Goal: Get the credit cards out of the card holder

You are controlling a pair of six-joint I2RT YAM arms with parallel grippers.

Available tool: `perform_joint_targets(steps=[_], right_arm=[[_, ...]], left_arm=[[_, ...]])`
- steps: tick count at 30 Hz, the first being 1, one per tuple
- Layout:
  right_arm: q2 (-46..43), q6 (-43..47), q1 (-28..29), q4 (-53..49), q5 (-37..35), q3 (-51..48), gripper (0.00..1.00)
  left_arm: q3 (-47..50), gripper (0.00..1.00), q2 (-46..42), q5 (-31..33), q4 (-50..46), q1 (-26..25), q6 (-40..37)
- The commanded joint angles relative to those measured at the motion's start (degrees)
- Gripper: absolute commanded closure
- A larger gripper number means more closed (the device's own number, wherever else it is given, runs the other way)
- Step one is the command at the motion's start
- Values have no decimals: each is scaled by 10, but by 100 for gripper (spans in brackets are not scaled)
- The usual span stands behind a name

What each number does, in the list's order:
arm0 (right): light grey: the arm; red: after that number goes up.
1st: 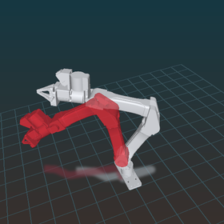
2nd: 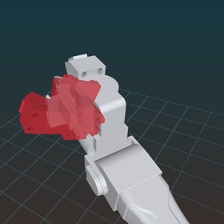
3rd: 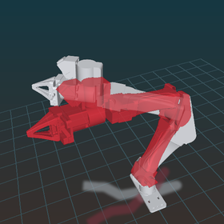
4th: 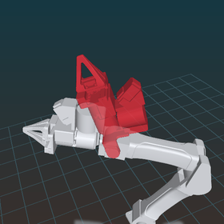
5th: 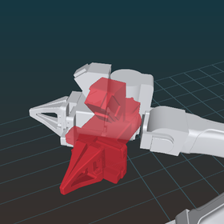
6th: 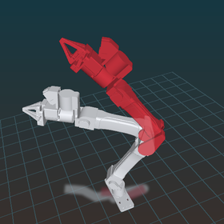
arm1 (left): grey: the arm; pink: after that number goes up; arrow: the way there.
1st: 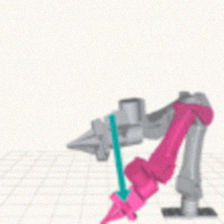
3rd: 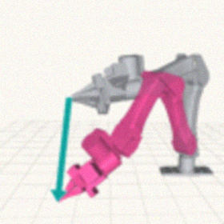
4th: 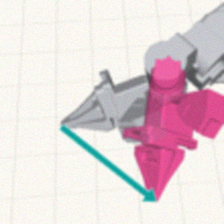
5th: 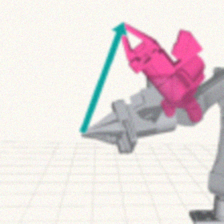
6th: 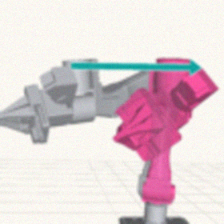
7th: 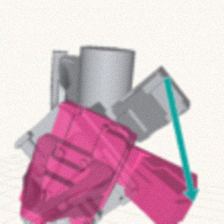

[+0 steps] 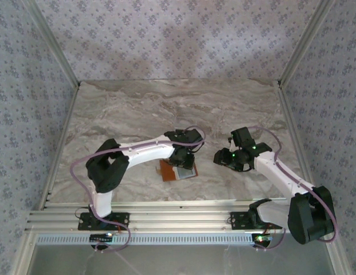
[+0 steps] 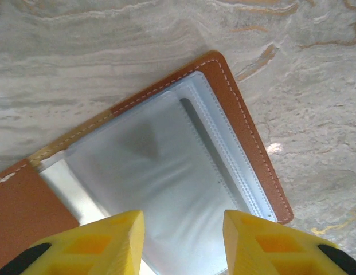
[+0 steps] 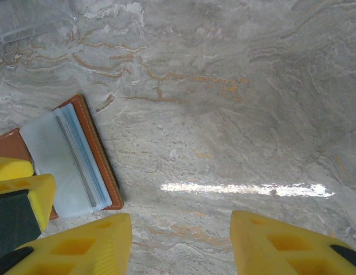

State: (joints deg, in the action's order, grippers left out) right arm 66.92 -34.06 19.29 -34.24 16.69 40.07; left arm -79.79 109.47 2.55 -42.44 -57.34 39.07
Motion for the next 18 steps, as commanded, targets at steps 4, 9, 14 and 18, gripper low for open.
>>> perform_joint_targets(steps=[4, 9, 14, 18], right_arm=[[-2, -5, 3, -15, -12, 15, 50], [-1, -8, 5, -9, -10, 15, 50], [3, -6, 12, 17, 20, 16, 50], [21, 2, 33, 36, 37, 26, 51]], left_arm=[[-32, 57, 32, 48, -75, -12, -20], [-12, 60, 6, -10, 11, -10, 6], [39, 60, -10, -91, 115, 11, 52], [82, 61, -26, -134, 168, 34, 73]])
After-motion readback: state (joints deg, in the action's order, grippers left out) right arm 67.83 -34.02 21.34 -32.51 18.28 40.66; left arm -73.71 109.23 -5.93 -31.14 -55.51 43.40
